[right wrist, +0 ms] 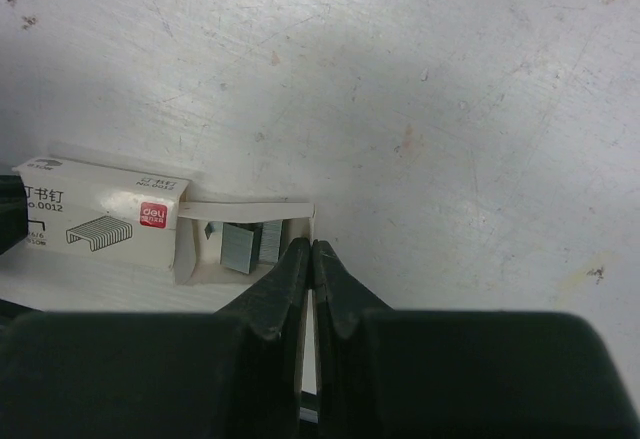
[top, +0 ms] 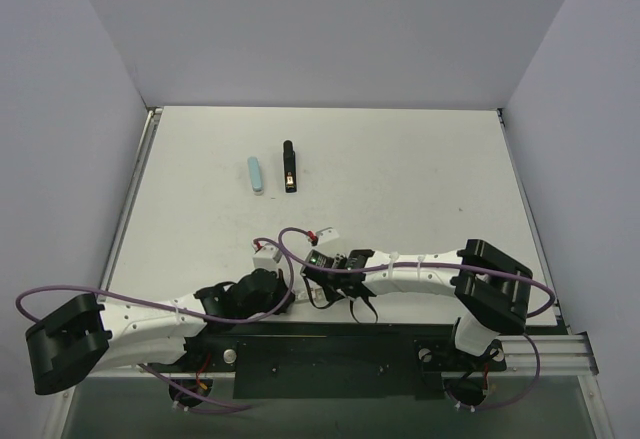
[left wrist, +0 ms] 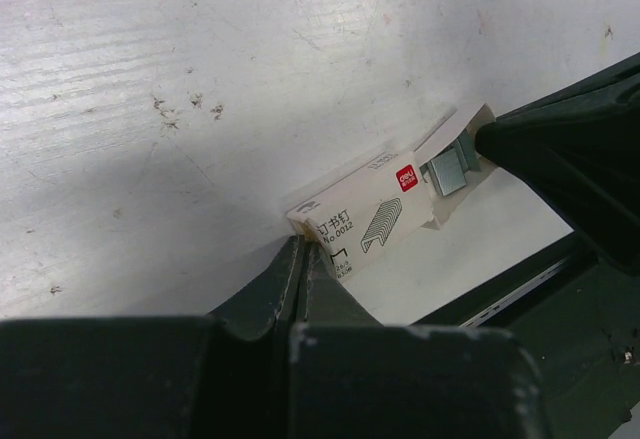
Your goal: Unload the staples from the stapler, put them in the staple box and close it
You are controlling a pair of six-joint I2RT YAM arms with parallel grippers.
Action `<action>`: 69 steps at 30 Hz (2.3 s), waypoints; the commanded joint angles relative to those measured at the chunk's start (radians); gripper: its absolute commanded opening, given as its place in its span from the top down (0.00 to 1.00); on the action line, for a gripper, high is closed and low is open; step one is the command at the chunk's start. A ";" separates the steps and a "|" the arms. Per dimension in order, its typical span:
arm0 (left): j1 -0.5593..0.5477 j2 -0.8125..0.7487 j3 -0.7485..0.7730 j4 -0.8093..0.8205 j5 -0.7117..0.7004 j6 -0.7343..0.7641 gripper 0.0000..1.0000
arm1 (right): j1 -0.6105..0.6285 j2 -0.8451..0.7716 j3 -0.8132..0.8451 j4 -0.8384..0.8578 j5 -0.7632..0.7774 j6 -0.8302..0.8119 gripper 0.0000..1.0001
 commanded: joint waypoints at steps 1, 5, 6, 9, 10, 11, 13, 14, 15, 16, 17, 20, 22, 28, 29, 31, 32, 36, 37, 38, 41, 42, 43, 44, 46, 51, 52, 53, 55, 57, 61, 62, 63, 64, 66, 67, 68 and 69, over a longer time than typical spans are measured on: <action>-0.019 0.012 0.011 0.009 -0.017 -0.014 1.00 | -0.015 0.015 0.033 -0.038 0.042 -0.003 1.00; -0.029 0.018 0.014 0.010 -0.019 -0.016 1.00 | -0.027 0.018 0.030 -0.037 0.041 -0.003 1.00; -0.034 0.021 0.016 0.010 -0.019 -0.017 1.00 | -0.030 0.018 0.028 -0.035 0.042 0.000 1.00; -0.046 0.030 0.020 0.015 -0.020 -0.016 1.00 | -0.043 0.018 0.025 -0.026 0.032 -0.001 1.00; -0.054 0.035 0.022 0.016 -0.020 -0.016 1.00 | -0.044 0.018 0.024 -0.024 0.031 -0.003 1.00; -0.060 0.042 0.023 0.019 -0.020 -0.016 1.00 | -0.047 0.018 0.024 -0.021 0.027 -0.006 1.00; -0.071 0.050 0.023 0.027 -0.022 -0.017 1.00 | -0.049 0.019 0.025 -0.020 0.025 -0.010 1.00; -0.075 0.053 0.023 0.030 -0.022 -0.019 1.00 | -0.050 0.018 0.025 -0.020 0.022 -0.011 1.00; -0.080 0.062 0.023 0.035 -0.022 -0.019 1.00 | -0.050 0.019 0.025 -0.018 0.025 -0.015 1.00; -0.083 0.065 0.025 0.036 -0.022 -0.020 1.00 | -0.052 0.019 0.025 -0.018 0.024 -0.015 1.00; -0.089 0.073 0.025 0.041 -0.023 -0.020 1.00 | -0.055 0.018 0.024 -0.018 0.024 -0.017 1.00; -0.098 0.085 0.023 0.049 -0.025 -0.025 1.00 | -0.056 0.010 0.016 -0.018 0.027 -0.018 1.00; -0.100 0.087 0.025 0.049 -0.028 -0.026 1.00 | -0.056 -0.002 0.005 -0.018 0.033 -0.018 1.00; -0.101 0.076 0.023 0.044 -0.037 -0.023 1.00 | -0.072 -0.039 -0.042 -0.018 0.044 -0.014 1.00; -0.101 0.076 0.023 0.042 -0.039 -0.022 1.00 | -0.073 -0.044 -0.045 -0.018 0.045 -0.014 1.00; -0.101 0.076 0.022 0.041 -0.039 -0.020 1.00 | -0.081 -0.054 -0.053 -0.018 0.050 -0.014 1.00; -0.101 0.076 0.022 0.041 -0.039 -0.022 1.00 | -0.087 -0.057 -0.056 -0.018 0.050 -0.015 1.00; -0.101 0.076 0.020 0.041 -0.039 -0.022 1.00 | -0.095 -0.061 -0.050 -0.018 0.051 -0.023 1.00; -0.101 0.075 0.020 0.041 -0.036 -0.022 1.00 | -0.096 -0.058 -0.047 -0.018 0.053 -0.024 1.00; -0.101 0.070 0.020 0.039 -0.036 -0.022 1.00 | -0.098 -0.050 -0.041 -0.018 0.054 -0.026 1.00; -0.101 0.044 0.026 0.012 -0.025 -0.014 1.00 | -0.101 -0.036 -0.028 -0.015 0.054 -0.026 1.00; -0.101 0.023 0.031 -0.002 -0.025 -0.016 1.00 | -0.102 -0.033 -0.025 -0.012 0.058 -0.027 1.00; -0.101 0.007 0.034 -0.037 -0.031 -0.016 1.00 | -0.105 -0.027 -0.019 -0.009 0.056 -0.029 1.00; -0.101 -0.022 0.039 -0.054 -0.036 -0.019 1.00 | -0.107 -0.024 -0.016 -0.009 0.058 -0.029 1.00; -0.101 -0.063 0.046 -0.126 -0.051 -0.019 1.00 | -0.113 -0.016 -0.012 -0.003 0.058 -0.029 1.00; -0.100 -0.145 0.057 -0.227 -0.089 -0.020 1.00 | -0.125 0.001 0.005 0.011 0.051 -0.030 1.00; -0.100 -0.148 0.058 -0.234 -0.111 -0.022 1.00 | -0.125 0.004 0.010 0.012 0.050 -0.030 1.00; -0.100 -0.146 0.063 -0.243 -0.120 -0.023 1.00 | -0.125 0.010 0.019 0.014 0.048 -0.032 1.00; -0.098 -0.128 0.074 -0.254 -0.152 -0.022 1.00 | -0.125 0.018 0.031 0.015 0.042 -0.032 1.00; -0.098 -0.100 0.088 -0.254 -0.161 -0.017 1.00 | -0.125 0.025 0.040 0.015 0.039 -0.030 1.00; -0.098 -0.047 0.098 -0.212 -0.135 -0.009 1.00 | -0.125 0.038 0.060 0.015 0.036 -0.030 1.00; -0.098 -0.039 0.098 -0.194 -0.126 -0.009 1.00 | -0.122 0.039 0.065 0.015 0.036 -0.032 1.00; -0.098 -0.027 0.097 -0.186 -0.122 -0.009 1.00 | -0.119 0.042 0.065 0.014 0.035 -0.032 1.00; -0.098 -0.022 0.097 -0.174 -0.117 -0.009 1.00 | -0.118 0.044 0.068 0.014 0.035 -0.032 1.00; -0.098 -0.011 0.097 -0.159 -0.109 -0.011 1.00 | -0.113 0.051 0.071 0.014 0.031 -0.030 1.00; -0.098 -0.007 0.097 -0.154 -0.106 -0.012 1.00 | -0.113 0.053 0.074 0.014 0.031 -0.030 1.00; -0.098 -0.005 0.097 -0.146 -0.102 -0.012 1.00 | -0.107 0.056 0.076 0.011 0.033 -0.030 1.00; -0.098 -0.001 0.098 -0.145 -0.100 -0.012 1.00 | -0.107 0.058 0.077 0.011 0.031 -0.030 1.00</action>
